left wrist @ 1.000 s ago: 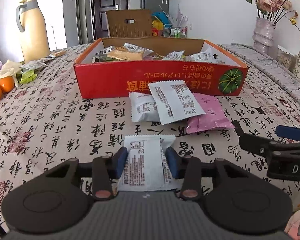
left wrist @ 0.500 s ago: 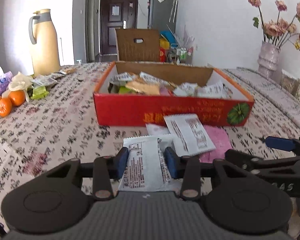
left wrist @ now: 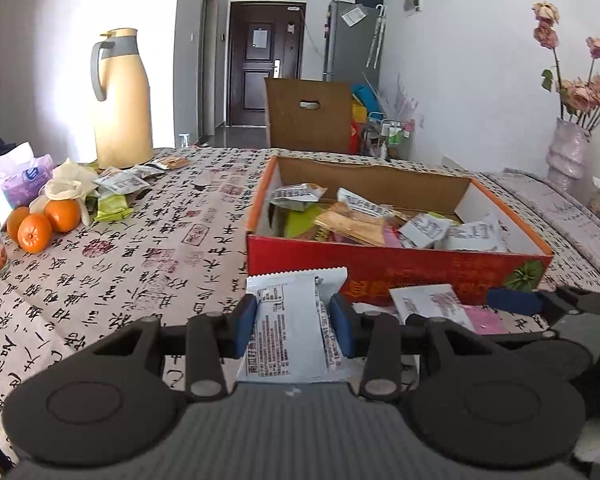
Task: Organize snacks
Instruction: 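Carry the white packet in the left gripper over the box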
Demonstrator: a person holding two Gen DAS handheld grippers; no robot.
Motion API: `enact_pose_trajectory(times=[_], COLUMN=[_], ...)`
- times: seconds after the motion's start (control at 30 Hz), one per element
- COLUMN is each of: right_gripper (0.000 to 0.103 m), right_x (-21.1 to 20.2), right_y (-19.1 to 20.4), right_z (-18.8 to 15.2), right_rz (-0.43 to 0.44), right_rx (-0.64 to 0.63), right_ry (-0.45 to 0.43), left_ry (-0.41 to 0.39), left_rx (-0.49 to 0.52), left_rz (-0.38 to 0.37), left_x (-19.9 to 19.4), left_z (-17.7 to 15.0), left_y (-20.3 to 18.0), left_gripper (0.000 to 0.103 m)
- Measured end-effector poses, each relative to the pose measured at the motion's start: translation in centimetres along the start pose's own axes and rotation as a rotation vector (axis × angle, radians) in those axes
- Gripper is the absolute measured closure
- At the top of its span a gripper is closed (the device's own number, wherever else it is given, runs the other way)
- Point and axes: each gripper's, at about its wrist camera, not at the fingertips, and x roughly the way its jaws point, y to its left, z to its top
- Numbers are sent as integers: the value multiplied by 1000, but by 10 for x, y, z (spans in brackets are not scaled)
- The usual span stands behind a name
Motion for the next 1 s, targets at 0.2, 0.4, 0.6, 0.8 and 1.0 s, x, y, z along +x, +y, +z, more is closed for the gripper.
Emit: enact_pose_trajectory(times=[0.2, 0.4, 0.6, 0.8, 1.0], right_gripper=[53, 72, 73, 98, 98], right_x=[10, 1, -5, -17, -26], right_y=[4, 1, -6, -13, -20], right_z=[-3, -2, -2, 2, 3], right_rz=[14, 38, 42, 56, 51], right_rx=[-12, 4, 21, 44, 57], right_ry=[30, -3, -18, -50, -73], left_ry=[9, 1, -11, -26, -45], left_rx=[-5, -4, 1, 7, 11], left_rz=[5, 5, 4, 1, -5], left_x=[5, 3, 0, -5, -10], left_z=[0, 2, 6, 10, 15], left_y=[4, 0, -4, -8, -13], left_gripper=[62, 62, 62, 62, 62])
